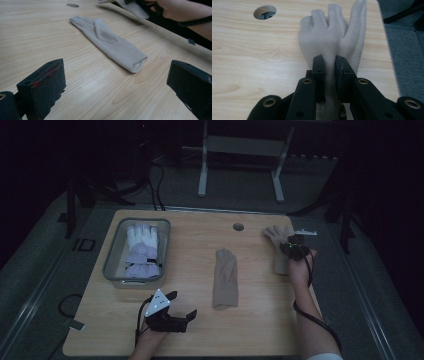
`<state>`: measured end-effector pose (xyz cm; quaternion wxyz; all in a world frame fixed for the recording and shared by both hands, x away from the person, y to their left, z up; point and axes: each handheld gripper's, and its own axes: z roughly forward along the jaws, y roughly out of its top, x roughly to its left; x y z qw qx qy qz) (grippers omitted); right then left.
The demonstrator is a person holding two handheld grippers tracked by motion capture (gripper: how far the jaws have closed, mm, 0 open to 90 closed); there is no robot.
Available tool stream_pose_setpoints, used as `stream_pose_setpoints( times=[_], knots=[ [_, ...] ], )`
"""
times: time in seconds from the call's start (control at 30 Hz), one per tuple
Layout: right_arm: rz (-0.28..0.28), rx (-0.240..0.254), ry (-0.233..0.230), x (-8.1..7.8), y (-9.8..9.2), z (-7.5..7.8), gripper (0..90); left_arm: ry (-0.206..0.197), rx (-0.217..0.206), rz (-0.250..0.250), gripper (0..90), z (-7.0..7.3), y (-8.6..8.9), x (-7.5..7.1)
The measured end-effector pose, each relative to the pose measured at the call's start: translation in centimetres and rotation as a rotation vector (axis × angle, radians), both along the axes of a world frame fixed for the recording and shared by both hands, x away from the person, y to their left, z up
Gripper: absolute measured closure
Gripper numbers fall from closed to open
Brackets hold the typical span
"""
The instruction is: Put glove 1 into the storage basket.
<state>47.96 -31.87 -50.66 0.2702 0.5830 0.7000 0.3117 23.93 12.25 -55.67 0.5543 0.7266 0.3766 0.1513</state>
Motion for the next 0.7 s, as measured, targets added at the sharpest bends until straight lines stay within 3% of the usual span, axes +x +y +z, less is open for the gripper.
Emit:
stream_pose_setpoints(
  times=[0.17,0.2,0.33,0.43,0.53,0.63,0.7],
  knots=[
    [-0.025,0.02,-0.004,-2.2,-0.3,1.5,79.6,-0.001,0.001,-0.001,2.4,0.1,-0.1,0.0],
    [-0.042,0.002,-0.003,-3.2,-0.2,1.8,79.6,-0.002,-0.001,-0.002,2.4,0.1,-0.2,-0.1],
    [-0.063,0.014,-0.003,-4.9,-0.1,2.0,79.6,-0.009,0.003,-0.011,2.4,0.2,-0.3,-0.2],
    [-0.088,0.053,-0.006,-6.7,-0.2,1.9,79.5,-0.014,0.002,-0.017,2.4,0.3,-0.4,-0.2],
    [-0.078,0.031,-0.001,-7.8,0.4,1.7,79.5,-0.017,0.0,-0.017,2.4,0.4,-0.4,-0.3],
    [-0.061,0.058,0.013,-10.1,1.3,1.2,79.2,-0.021,-0.003,-0.016,2.4,0.5,-0.4,-0.3],
    [-0.052,0.078,0.012,-10.6,1.4,0.9,79.1,-0.022,-0.002,-0.017,2.4,0.5,-0.4,-0.3]
  ],
)
